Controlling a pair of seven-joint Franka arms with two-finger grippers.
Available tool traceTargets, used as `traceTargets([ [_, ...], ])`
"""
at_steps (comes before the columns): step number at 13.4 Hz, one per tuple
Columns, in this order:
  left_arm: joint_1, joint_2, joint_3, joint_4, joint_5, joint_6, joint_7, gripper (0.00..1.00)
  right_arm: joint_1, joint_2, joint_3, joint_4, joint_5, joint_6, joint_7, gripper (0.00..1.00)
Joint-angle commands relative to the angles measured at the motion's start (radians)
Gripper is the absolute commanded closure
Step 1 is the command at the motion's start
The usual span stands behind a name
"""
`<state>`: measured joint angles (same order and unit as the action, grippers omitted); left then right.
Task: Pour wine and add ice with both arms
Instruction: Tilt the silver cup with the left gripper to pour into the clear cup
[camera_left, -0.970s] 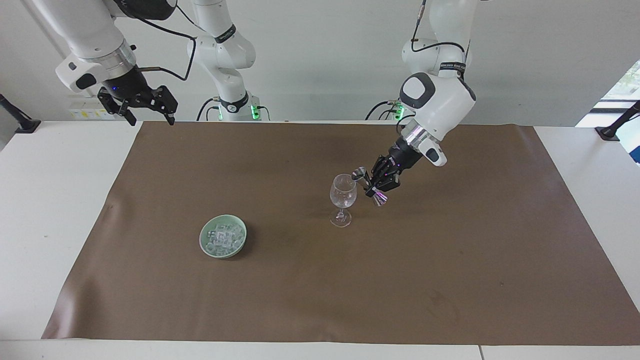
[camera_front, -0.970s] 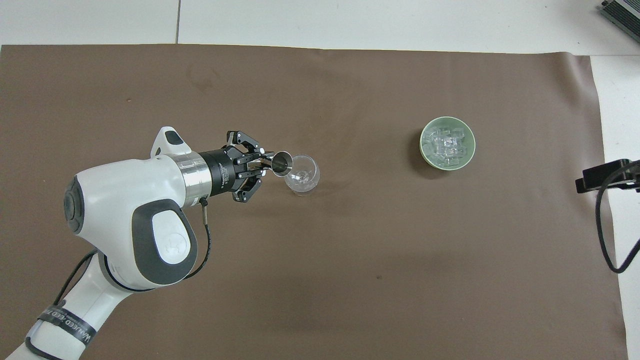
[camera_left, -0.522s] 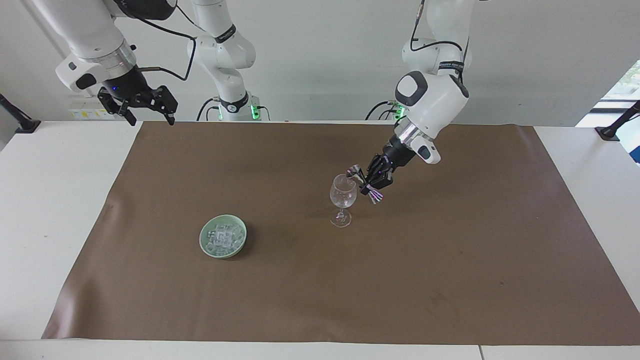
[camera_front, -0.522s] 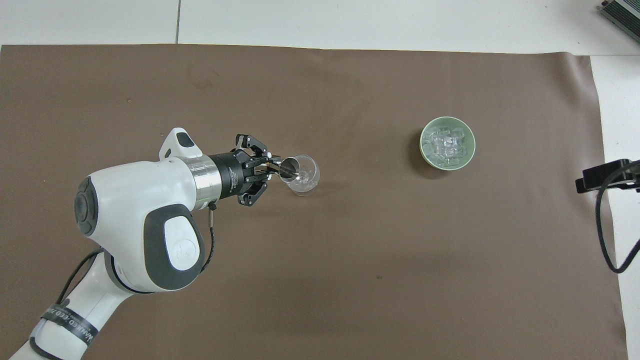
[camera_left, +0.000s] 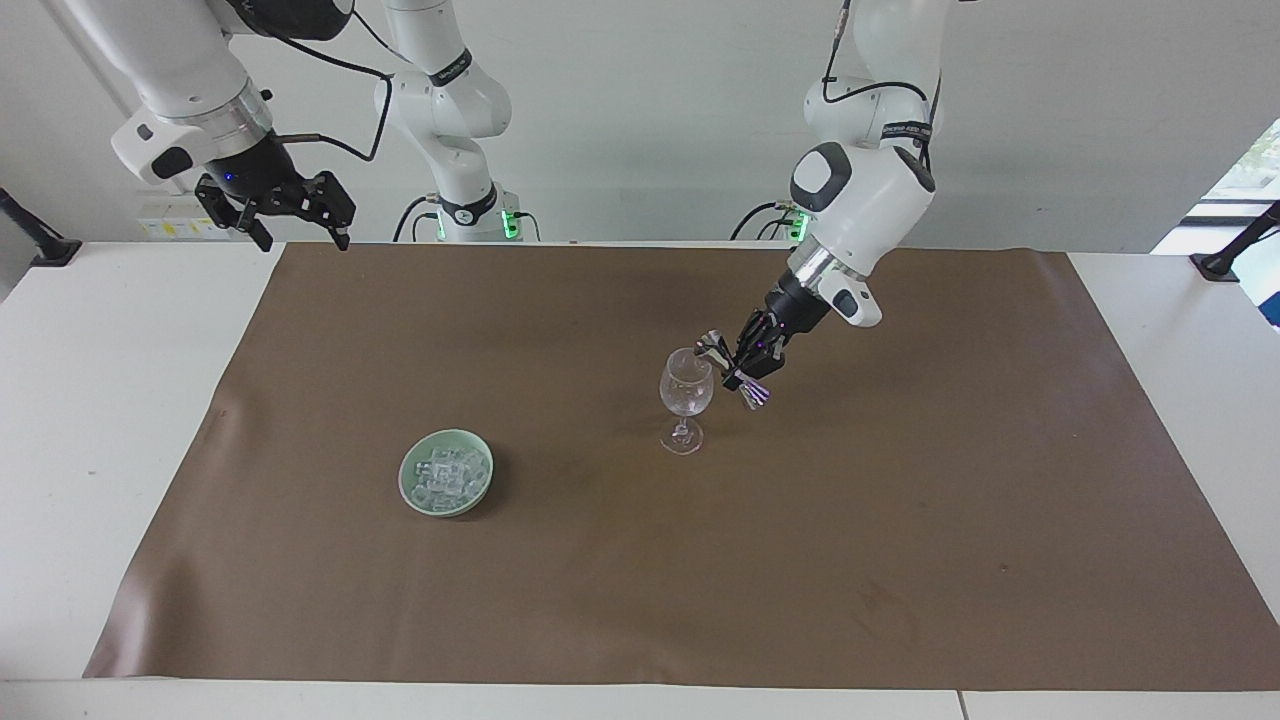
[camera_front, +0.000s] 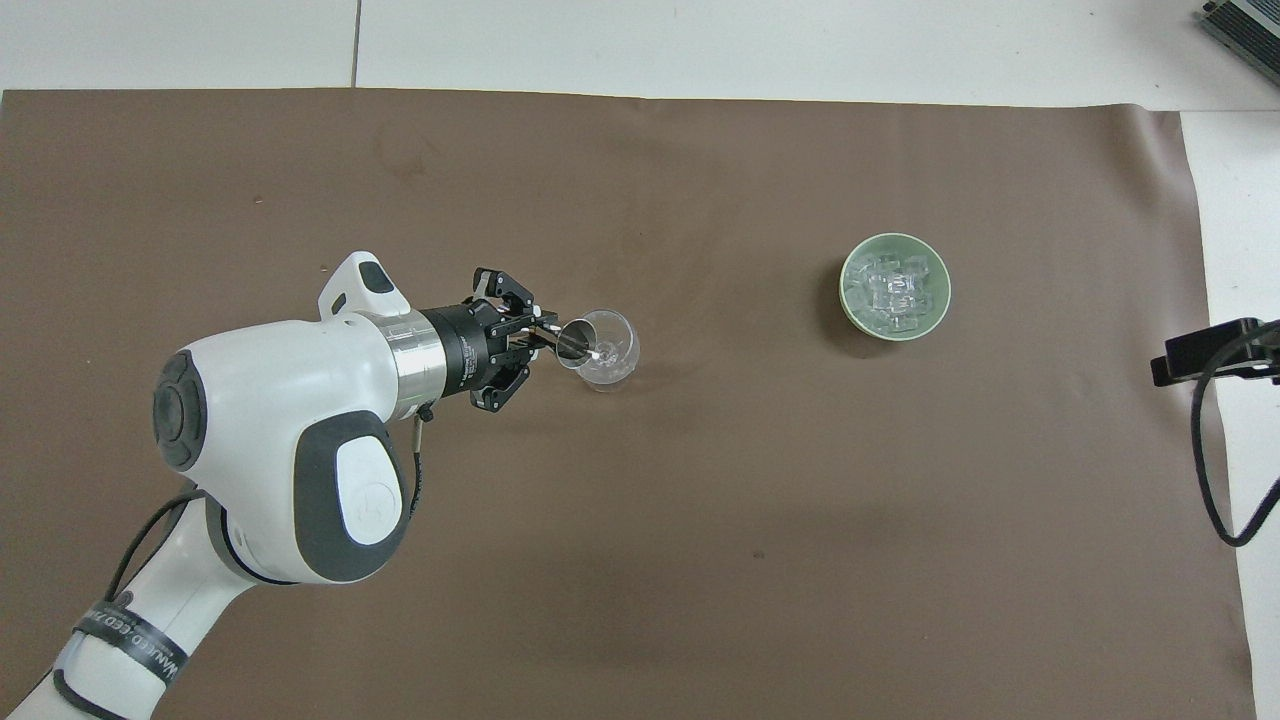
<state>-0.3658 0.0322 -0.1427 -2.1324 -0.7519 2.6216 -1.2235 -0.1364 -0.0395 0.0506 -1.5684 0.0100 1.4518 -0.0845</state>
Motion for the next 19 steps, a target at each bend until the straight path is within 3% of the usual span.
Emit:
traceTargets([
  [1,-0.021,0.012,0.014,0.022,0.057,0.017,-0.031,1.00,-0.006,-0.011,0.003,-0.004,0.004,-0.007,-0.011,0.00],
  [19,-0.016,0.041,0.020,0.077,0.269,0.012,-0.136,1.00,-0.006,-0.011,0.003,-0.004,0.004,-0.005,-0.012,0.00],
])
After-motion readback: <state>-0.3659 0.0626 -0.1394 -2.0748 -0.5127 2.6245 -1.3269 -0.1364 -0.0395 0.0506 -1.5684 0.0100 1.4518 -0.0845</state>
